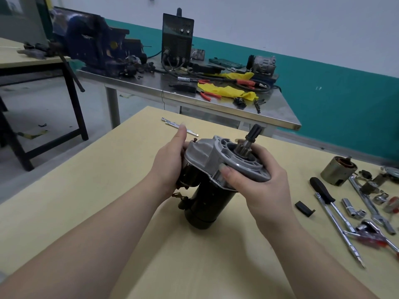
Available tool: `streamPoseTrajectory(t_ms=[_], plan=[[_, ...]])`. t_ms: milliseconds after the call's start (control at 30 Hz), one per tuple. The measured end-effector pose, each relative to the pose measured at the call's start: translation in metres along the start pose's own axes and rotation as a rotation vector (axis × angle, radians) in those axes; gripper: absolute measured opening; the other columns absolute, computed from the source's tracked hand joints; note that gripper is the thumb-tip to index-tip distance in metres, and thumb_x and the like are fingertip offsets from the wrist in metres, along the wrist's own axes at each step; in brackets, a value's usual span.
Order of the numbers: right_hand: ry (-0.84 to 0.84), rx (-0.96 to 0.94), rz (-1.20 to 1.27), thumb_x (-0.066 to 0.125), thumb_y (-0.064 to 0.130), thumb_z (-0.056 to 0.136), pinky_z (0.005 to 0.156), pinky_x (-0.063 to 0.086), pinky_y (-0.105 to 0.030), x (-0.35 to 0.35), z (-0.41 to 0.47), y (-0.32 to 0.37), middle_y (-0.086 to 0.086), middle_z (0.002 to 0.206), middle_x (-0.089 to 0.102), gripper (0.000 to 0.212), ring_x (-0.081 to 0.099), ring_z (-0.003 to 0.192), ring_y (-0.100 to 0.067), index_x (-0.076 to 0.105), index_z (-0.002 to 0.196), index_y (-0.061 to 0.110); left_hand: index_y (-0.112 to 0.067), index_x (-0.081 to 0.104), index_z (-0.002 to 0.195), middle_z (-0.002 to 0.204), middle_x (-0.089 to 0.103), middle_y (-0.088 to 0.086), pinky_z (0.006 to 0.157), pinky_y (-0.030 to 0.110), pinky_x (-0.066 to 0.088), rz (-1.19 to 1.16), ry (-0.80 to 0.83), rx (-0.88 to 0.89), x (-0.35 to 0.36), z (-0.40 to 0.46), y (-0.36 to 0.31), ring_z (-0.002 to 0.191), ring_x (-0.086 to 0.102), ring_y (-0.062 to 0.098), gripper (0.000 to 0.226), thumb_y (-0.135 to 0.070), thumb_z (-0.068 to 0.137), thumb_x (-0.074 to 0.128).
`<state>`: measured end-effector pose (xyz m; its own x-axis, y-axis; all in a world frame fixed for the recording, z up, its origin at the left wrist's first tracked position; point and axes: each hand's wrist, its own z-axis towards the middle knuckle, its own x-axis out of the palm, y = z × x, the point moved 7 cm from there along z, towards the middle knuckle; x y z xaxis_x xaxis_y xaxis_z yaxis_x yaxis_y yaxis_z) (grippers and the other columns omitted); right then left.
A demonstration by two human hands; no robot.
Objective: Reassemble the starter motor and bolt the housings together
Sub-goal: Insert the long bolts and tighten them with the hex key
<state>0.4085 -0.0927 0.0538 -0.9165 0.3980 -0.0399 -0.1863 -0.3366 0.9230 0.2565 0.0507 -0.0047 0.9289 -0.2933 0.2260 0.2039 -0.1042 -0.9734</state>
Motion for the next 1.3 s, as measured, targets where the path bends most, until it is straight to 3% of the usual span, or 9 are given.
streamPoseTrajectory(t_ms=[133, 300, 400, 633, 800, 900, 1033, 1167, 1300], plan=[[-0.015, -0.034, -0.054, 0.096, 0.020, 0.071, 0.090, 0.063, -0.033, 0.000, -0.003, 0.003, 0.005, 0.117, 0.076, 0.060, 0.073, 0.111, -0.014, 0.070, 0.125, 0.024, -0.022, 0.070, 0.072, 0.077, 0.070, 0.007, 0.078, 0.042, 0.054, 0.078, -0.029, 0.089, -0.001, 0.000, -0.007, 0.075, 0.069, 0.025, 0.073, -0.090, 0.082, 0.044], [-0.025, -0.010, 0.027, 0.096, 0.022, 0.071, 0.084, 0.063, -0.031, 0.005, -0.005, -0.002, 0.003, 0.113, 0.077, 0.058, 0.075, 0.108, -0.018, 0.071, 0.123, 0.021, -0.026, 0.067, 0.070, 0.069, 0.065, 0.000, 0.061, 0.030, 0.053, 0.103, -0.024, 0.124, -0.001, -0.003, -0.011, 0.064, 0.065, 0.014, 0.075, -0.097, 0.073, 0.044], [0.011, -0.020, 0.005, 0.090, 0.019, 0.070, 0.081, 0.062, -0.028, 0.000, 0.000, 0.002, 0.002, 0.111, 0.078, 0.054, 0.076, 0.105, -0.018, 0.072, 0.121, 0.021, -0.030, 0.057, 0.054, 0.057, 0.058, -0.008, 0.047, 0.018, 0.047, 0.106, -0.034, 0.151, -0.002, -0.003, -0.014, 0.051, 0.058, 0.005, 0.066, -0.087, 0.085, 0.045], [0.022, -0.013, 0.029, 0.089, 0.018, 0.071, 0.079, 0.061, -0.028, -0.008, 0.000, -0.006, 0.001, 0.114, 0.077, 0.056, 0.075, 0.107, -0.020, 0.071, 0.124, 0.022, -0.019, 0.068, 0.069, 0.070, 0.051, 0.010, 0.054, 0.025, 0.044, -0.017, 0.043, 0.123, 0.005, -0.001, -0.007, 0.059, 0.053, 0.019, 0.034, -0.049, 0.085, 0.068], [0.081, 0.016, 0.039, 0.092, 0.037, 0.065, 0.080, 0.061, -0.024, -0.009, -0.001, -0.010, 0.004, 0.121, 0.076, 0.066, 0.073, 0.112, -0.017, 0.070, 0.127, 0.031, -0.008, 0.067, 0.097, 0.082, 0.047, 0.015, 0.059, 0.031, 0.041, -0.098, 0.125, 0.084, 0.010, -0.002, -0.004, 0.067, 0.049, 0.025, 0.035, -0.042, 0.090, 0.065], [-0.015, 0.020, -0.093, 0.085, 0.054, 0.065, 0.070, 0.058, -0.019, -0.026, -0.001, -0.006, 0.016, 0.128, 0.068, 0.076, 0.072, 0.095, -0.005, 0.062, 0.137, 0.042, -0.009, 0.065, 0.089, 0.075, 0.044, 0.014, 0.054, 0.027, 0.040, -0.096, 0.115, 0.079, 0.010, -0.002, -0.005, 0.060, 0.047, 0.023, 0.033, -0.042, 0.088, 0.064], [-0.368, -0.489, -0.236, 0.066, 0.051, 0.099, 0.052, 0.035, -0.033, -0.071, -0.008, 0.060, 0.000, 0.107, 0.065, 0.035, 0.047, 0.062, -0.012, 0.065, 0.128, 0.030, -0.014, 0.067, 0.075, 0.073, 0.046, 0.012, 0.060, 0.032, 0.041, -0.097, 0.089, 0.079, 0.010, -0.004, -0.005, 0.065, 0.047, 0.026, 0.031, -0.044, 0.086, 0.066], [0.013, -0.895, -0.869, 0.064, 0.028, 0.106, 0.065, 0.047, -0.024, -0.001, 0.017, 0.130, 0.022, 0.096, 0.065, 0.018, 0.058, 0.075, 0.000, 0.076, 0.117, 0.034, -0.011, 0.052, 0.064, 0.060, 0.038, 0.005, 0.053, 0.028, 0.036, -0.050, 0.111, 0.110, 0.014, -0.006, -0.007, 0.053, 0.039, 0.021, 0.040, -0.040, 0.087, 0.065], [0.575, -0.432, -1.358, 0.063, 0.044, 0.102, 0.079, 0.060, -0.040, 0.069, 0.070, 0.106, 0.021, 0.103, 0.071, 0.019, 0.066, 0.097, -0.009, 0.078, 0.112, 0.041, 0.016, 0.053, 0.080, 0.076, 0.043, 0.014, 0.058, 0.039, 0.033, -0.059, 0.119, 0.159, 0.014, -0.010, -0.013, 0.069, 0.036, 0.030, 0.050, -0.032, 0.087, 0.064]])
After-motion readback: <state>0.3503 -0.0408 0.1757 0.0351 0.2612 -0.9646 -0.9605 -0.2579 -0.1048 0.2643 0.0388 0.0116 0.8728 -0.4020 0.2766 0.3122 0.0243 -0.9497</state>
